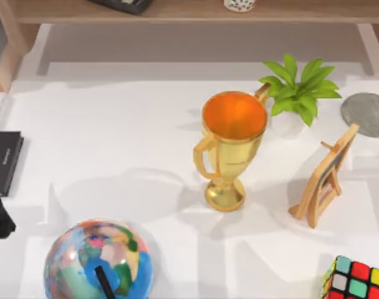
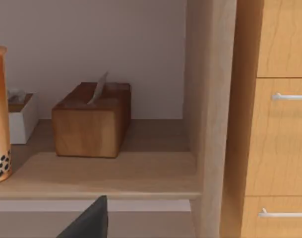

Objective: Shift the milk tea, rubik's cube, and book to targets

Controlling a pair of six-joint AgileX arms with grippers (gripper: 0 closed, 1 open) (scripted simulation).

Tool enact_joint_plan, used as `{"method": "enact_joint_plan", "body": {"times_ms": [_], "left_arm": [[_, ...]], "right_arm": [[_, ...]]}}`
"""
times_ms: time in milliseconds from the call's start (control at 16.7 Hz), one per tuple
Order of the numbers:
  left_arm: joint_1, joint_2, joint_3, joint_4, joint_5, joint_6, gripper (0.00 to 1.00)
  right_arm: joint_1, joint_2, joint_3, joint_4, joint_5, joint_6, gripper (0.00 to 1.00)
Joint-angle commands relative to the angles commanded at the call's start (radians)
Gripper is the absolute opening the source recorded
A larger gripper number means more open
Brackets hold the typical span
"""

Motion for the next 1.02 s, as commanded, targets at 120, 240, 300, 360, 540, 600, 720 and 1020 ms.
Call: {"method": "enact_joint_plan", "body": {"times_ms": [120,240,300,360,540,600,720,1020], "left_arm": [[0.000,0.000,0.000,0.000,0.000,0.000,1.00],[0.000,0.000,0.000,0.000,0.000,0.000,1.00],[0.000,0.000,0.000,0.000,0.000,0.000,1.00],[0.000,0.000,0.000,0.000,0.000,0.000,1.00],[0.000,0.000,0.000,0.000,0.000,0.000,1.00],[0.000,0.000,0.000,0.000,0.000,0.000,1.00],[0.000,0.000,0.000,0.000,0.000,0.000,1.00],[0.000,0.000,0.000,0.000,0.000,0.000,1.00]], "right_arm": [[0.059,0.204,0.132,0.064,0.064,0.001,1.00],[0.120,0.419,0.269,0.130,0.130,0.001,1.00],[0.151,0.528,0.337,0.163,0.163,0.002,1.00],[0.181,0.636,0.404,0.196,0.196,0.002,1.00],[0.267,0.944,0.596,0.288,0.288,0.004,1.00],[0.293,1.038,0.654,0.317,0.315,0.004,1.00],[0.339,1.204,0.759,0.368,0.364,0.005,1.00],[0.413,1.452,0.926,0.452,0.440,0.007,1.00]]}}
